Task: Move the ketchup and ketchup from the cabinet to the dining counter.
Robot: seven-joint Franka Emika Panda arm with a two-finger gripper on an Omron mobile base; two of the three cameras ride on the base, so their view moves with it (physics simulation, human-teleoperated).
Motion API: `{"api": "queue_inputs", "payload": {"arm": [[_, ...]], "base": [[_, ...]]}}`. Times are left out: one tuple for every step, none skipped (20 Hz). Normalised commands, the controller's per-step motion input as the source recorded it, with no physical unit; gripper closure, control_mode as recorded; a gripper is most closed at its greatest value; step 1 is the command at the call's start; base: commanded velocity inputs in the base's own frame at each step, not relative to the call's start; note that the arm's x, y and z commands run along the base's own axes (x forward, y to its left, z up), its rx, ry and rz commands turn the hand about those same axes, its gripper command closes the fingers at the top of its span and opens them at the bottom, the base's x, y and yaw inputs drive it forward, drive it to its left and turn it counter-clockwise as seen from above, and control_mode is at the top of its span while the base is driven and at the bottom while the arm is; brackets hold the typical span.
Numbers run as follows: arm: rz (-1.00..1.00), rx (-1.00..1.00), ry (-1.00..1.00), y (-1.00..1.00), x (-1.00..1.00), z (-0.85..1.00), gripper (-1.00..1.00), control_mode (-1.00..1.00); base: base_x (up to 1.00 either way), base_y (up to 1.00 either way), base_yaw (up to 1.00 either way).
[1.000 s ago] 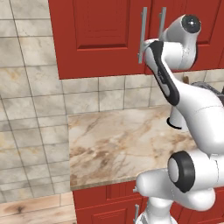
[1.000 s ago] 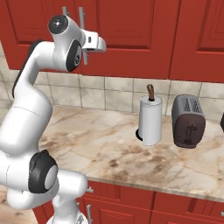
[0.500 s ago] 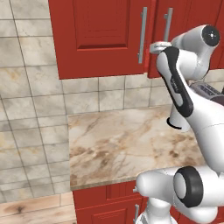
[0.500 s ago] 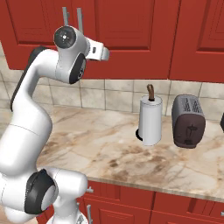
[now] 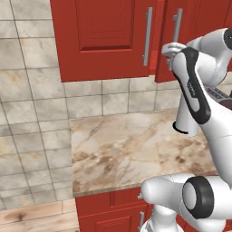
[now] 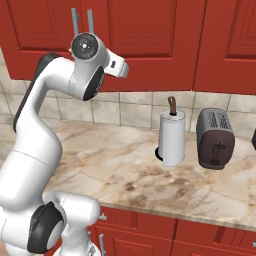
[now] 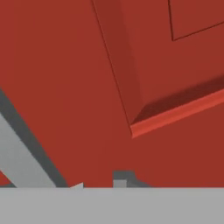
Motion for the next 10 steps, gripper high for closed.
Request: {"api": "queue_inputs", "payload": {"arm": [[0.00, 0.07, 0.11, -0.63, -0.17, 0.00, 1.00, -1.00], [0.00, 0.05, 0.09, -0.64, -0.20, 0.00, 1.00, -1.00], [0.00, 0.01, 0.07, -0.64, -0.19, -0.01, 1.00, -1.00], [0.00, 0.00, 0.05, -0.66, -0.22, -0.03, 1.00, -1.00], [0.00, 0.00, 0.00, -0.68, -0.26, -0.05, 1.00, -1.00], [0.00, 0.00, 0.00, -0.71, -0.30, -0.07, 1.00, -1.00], [0.00, 0.00, 0.00, -0.73, -0.32, -0.11, 1.00, -1.00], [0.00, 0.00, 0.00, -0.73, -0.35, -0.12, 1.00, -1.00], [0.00, 0.00, -0.03, -0.76, -0.38, -0.14, 1.00, -1.00], [0.00, 0.00, -0.04, -0.77, -0.38, -0.16, 1.00, -1.00]], "base": [[0.00, 0.00, 0.00], [0.00, 0.00, 0.00], [0.00, 0.00, 0.00], [0.00, 0.00, 0.00], [0.00, 0.00, 0.00], [0.00, 0.00, 0.00], [0.00, 0.00, 0.00], [0.00, 0.00, 0.00], [0.00, 0.00, 0.00], [0.00, 0.00, 0.00]]}}
